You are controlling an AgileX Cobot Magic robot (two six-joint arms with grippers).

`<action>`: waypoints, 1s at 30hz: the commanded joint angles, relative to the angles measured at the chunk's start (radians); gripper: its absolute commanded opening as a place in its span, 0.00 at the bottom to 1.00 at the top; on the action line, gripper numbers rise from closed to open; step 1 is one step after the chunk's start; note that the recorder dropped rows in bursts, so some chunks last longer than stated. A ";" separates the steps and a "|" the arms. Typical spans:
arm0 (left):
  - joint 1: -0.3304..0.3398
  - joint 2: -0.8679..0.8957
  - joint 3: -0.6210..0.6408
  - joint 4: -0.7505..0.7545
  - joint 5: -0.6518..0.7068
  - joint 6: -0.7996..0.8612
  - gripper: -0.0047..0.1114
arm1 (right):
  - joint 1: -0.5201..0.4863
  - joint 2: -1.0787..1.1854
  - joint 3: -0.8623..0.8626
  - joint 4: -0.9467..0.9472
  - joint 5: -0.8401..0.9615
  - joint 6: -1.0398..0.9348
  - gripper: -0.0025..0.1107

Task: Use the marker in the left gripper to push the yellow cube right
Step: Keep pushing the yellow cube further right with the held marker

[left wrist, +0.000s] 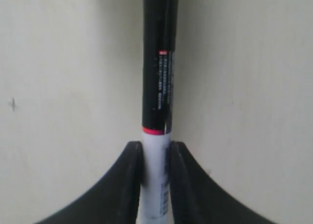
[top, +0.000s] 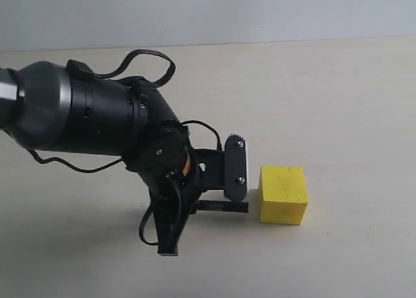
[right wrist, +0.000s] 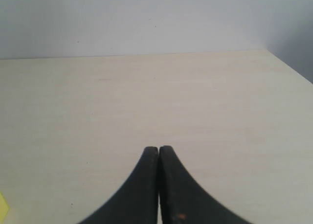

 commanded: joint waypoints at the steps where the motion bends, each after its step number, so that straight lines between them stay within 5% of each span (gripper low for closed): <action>1: 0.047 0.001 -0.007 0.046 0.091 -0.082 0.04 | -0.008 -0.006 0.005 -0.001 -0.008 0.000 0.03; 5: 0.045 0.001 -0.007 0.036 0.030 -0.082 0.04 | -0.008 -0.006 0.005 -0.001 -0.008 0.000 0.03; 11: -0.047 0.014 -0.027 -0.017 -0.155 -0.082 0.04 | -0.008 -0.006 0.005 -0.001 -0.008 0.000 0.03; 22: -0.011 0.033 -0.072 -0.009 0.088 -0.112 0.04 | -0.008 -0.006 0.005 -0.001 -0.008 0.000 0.03; 30: -0.064 0.076 -0.100 -0.019 -0.199 -0.125 0.04 | -0.008 -0.006 0.005 -0.001 -0.008 0.000 0.03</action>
